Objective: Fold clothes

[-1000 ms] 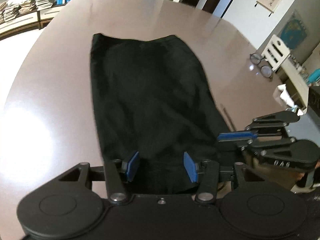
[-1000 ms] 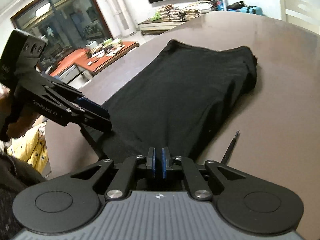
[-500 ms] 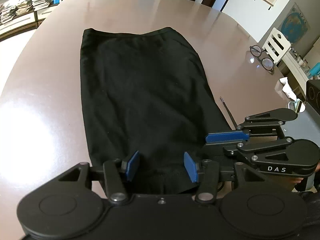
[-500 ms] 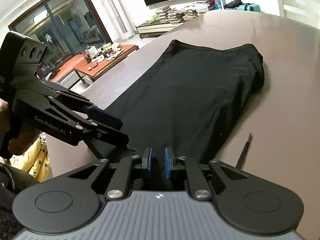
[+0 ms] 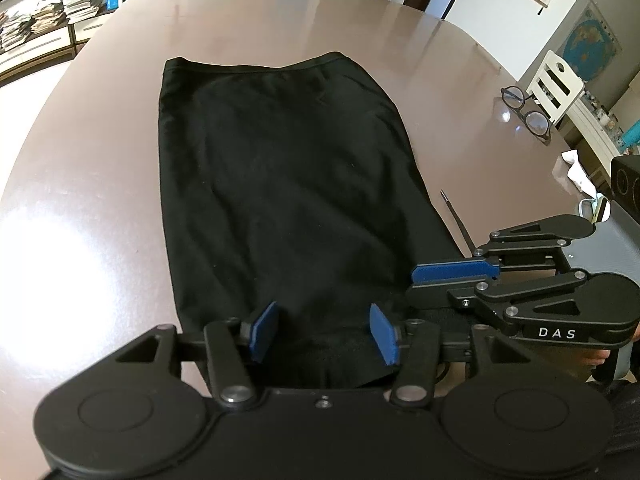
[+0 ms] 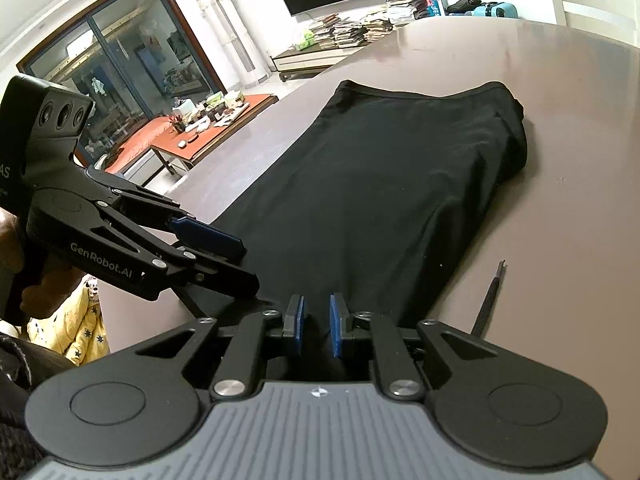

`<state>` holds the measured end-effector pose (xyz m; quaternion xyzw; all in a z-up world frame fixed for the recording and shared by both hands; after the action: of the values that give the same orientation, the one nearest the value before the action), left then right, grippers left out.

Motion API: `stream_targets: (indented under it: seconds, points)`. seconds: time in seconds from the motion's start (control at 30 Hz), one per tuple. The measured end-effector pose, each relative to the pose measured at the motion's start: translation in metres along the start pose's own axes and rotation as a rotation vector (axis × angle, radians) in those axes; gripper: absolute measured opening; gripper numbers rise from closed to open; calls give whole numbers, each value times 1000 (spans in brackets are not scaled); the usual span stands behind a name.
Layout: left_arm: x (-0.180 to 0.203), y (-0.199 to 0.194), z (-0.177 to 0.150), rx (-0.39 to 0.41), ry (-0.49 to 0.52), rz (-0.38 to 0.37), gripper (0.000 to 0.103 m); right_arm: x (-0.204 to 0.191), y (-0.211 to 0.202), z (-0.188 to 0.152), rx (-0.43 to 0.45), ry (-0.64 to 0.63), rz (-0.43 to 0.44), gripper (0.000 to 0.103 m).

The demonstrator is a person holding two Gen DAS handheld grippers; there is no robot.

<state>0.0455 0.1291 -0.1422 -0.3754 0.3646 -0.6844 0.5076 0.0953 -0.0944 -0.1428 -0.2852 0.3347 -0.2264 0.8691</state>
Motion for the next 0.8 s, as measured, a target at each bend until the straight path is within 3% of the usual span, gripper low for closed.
stream_targets:
  seconds: [0.43, 0.6, 0.8]
  points:
    - [0, 0, 0, -4, 10, -5, 52, -3, -3, -1, 3, 4, 2, 15]
    - [3, 1, -1, -6, 16, -14, 60, -3, -3, -1, 4, 10, 7, 16]
    - [6, 1, -1, -8, 25, -15, 63, -7, -3, -1, 5, 2, 22, 27]
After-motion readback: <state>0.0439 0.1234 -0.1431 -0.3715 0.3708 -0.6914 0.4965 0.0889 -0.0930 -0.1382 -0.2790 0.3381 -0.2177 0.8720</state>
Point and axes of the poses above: each gripper's, at about its wrist camera, not at the fingertips, and y roughly the way its jaws point, x to its right, z to its top, the point moved 8 cm from there along y, roughly the way its jaws point, and after that the axes turned 6 degrees about z, right-handed, at the moved point
